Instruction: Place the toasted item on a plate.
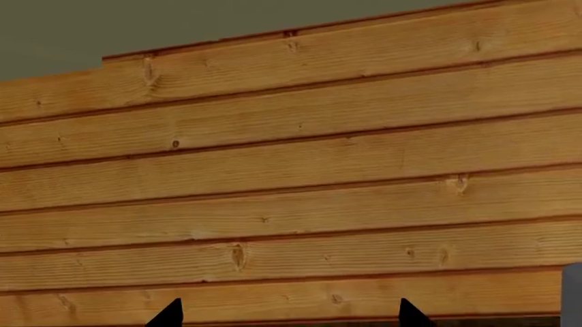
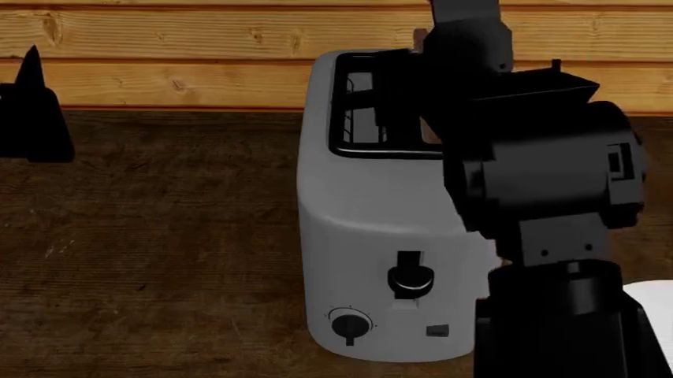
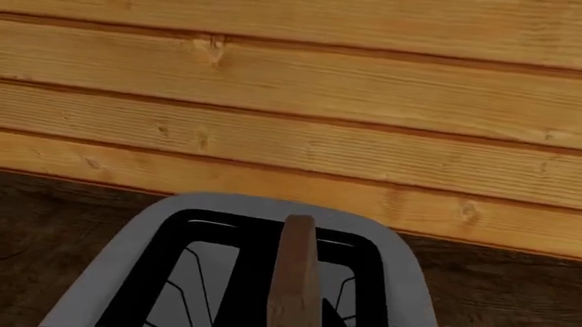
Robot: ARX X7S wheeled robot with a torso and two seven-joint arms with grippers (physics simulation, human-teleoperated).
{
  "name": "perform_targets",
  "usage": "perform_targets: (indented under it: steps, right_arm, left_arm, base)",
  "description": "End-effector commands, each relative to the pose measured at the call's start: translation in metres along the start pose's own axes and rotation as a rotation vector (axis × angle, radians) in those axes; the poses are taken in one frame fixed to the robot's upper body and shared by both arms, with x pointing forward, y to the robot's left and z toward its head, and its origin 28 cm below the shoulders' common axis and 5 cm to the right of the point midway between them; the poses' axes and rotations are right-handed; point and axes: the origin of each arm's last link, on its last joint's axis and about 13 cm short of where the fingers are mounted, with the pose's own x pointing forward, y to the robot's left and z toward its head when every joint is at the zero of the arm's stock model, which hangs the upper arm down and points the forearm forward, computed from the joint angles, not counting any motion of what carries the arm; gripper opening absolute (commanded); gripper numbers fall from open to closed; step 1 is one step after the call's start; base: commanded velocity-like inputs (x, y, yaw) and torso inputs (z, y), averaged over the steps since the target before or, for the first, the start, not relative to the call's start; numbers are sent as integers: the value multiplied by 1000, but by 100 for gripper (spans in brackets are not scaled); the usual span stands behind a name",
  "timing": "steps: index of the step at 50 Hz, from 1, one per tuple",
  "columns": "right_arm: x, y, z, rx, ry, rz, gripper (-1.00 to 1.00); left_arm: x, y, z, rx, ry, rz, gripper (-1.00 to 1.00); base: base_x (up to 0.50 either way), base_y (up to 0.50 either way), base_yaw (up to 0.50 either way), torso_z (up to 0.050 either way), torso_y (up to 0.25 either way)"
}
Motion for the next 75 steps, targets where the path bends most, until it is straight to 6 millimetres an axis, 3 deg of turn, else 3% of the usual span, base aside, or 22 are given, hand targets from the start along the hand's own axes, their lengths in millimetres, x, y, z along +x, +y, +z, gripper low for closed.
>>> perform_targets:
  steps: [1, 14, 27, 41, 62, 75]
  right_arm:
    - [13, -5, -19, -18, 70, -30, -100]
    - [-3, -5, 1, -18, -5, -38, -100]
    - [-36, -5, 41, -18, -128, -31, -100]
    - [-59, -6, 63, -36, -181, -44, -100]
    - [-55, -41, 46, -21, -127, -189, -100]
    - [-68, -55, 25, -33, -74, -244, -100]
  left_arm:
    - [-1, -1, -1, 3, 3, -1, 100]
    - [-1, -1, 1, 2, 1, -3, 100]
    - [-3, -1, 0, -5, -1, -6, 100]
    - [-5, -2, -2, -15, -3, -17, 100]
    - [-4, -7, -2, -11, 0, -26, 100]
    - [-4, -8, -3, -13, 1, -30, 100]
  base:
    - [25, 0, 0, 0, 0]
    - [3, 0, 2, 0, 0]
    - [0, 0, 0, 0, 0]
    - [0, 0, 0, 0, 0]
    - [0, 0, 0, 0, 0]
    - [0, 0, 0, 0, 0]
